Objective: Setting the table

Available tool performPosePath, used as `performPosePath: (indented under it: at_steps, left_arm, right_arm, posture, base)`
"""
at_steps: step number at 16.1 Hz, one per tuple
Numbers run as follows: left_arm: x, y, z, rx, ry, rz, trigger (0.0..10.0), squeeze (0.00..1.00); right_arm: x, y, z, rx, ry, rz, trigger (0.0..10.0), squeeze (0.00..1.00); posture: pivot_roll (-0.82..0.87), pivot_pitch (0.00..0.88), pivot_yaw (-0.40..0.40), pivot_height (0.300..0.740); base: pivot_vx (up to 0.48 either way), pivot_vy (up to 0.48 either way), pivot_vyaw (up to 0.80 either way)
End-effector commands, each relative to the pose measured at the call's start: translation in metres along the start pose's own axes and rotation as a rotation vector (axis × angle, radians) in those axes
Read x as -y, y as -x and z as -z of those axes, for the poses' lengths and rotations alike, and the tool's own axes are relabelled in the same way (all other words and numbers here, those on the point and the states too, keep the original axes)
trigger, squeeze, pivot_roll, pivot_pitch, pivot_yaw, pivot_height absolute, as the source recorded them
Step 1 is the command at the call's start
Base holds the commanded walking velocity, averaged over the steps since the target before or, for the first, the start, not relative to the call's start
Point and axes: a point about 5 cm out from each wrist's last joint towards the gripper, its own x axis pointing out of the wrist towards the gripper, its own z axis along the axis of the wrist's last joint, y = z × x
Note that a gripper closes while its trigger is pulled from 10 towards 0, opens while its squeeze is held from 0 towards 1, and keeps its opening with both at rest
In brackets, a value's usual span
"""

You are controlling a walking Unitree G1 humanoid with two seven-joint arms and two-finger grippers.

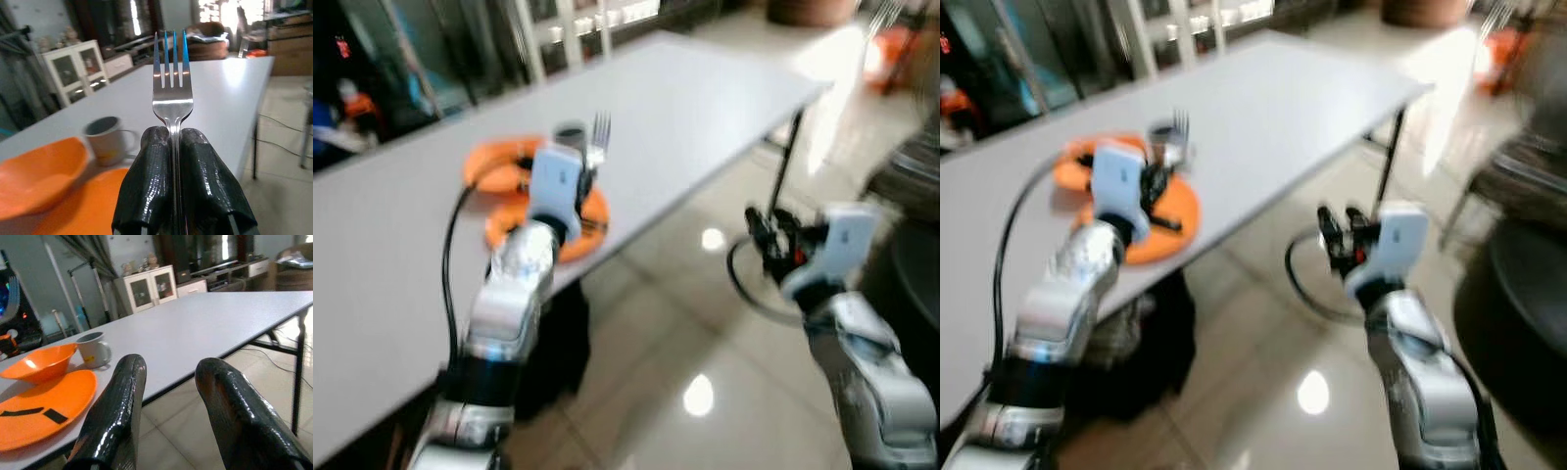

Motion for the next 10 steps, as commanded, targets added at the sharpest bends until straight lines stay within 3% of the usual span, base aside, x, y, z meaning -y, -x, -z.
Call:
performPosePath:
  at_steps: [1,6,10]
  left_arm:
    - [-0.0135,0.0018,-0.0021,0.0,-0.019,-0.045,10.0,0.0]
    - [-0.0119,0.0021,-0.0015,-0.006,-0.032,-0.056,10.0,0.0]
    - [-0.0117,0.0049,0.0014,-0.004,-0.037,-0.073,10.0,0.0]
  right_arm:
    - [-0.0077,-0.0036,-0.0012,0.006,-0.005,-0.031,10.0,0.0]
    - [-0.0079,-0.0031,-0.0012,0.003,0.002,-0.034,10.0,0.0]
    - [-0.008,-0.0032,-0.0018,-0.007,0.055,-0.06,10.0,0.0]
  posture:
    - [0.02,0.005,0.073,0.74]
    - [0.02,0.012,0.072,0.74]
    - [0.02,0.02,0.066,0.74]
  base:
    - [0.386,0.0,0.0]
    - [0.361,0.0,0.0]
    - [0.0,0.0,0.0]
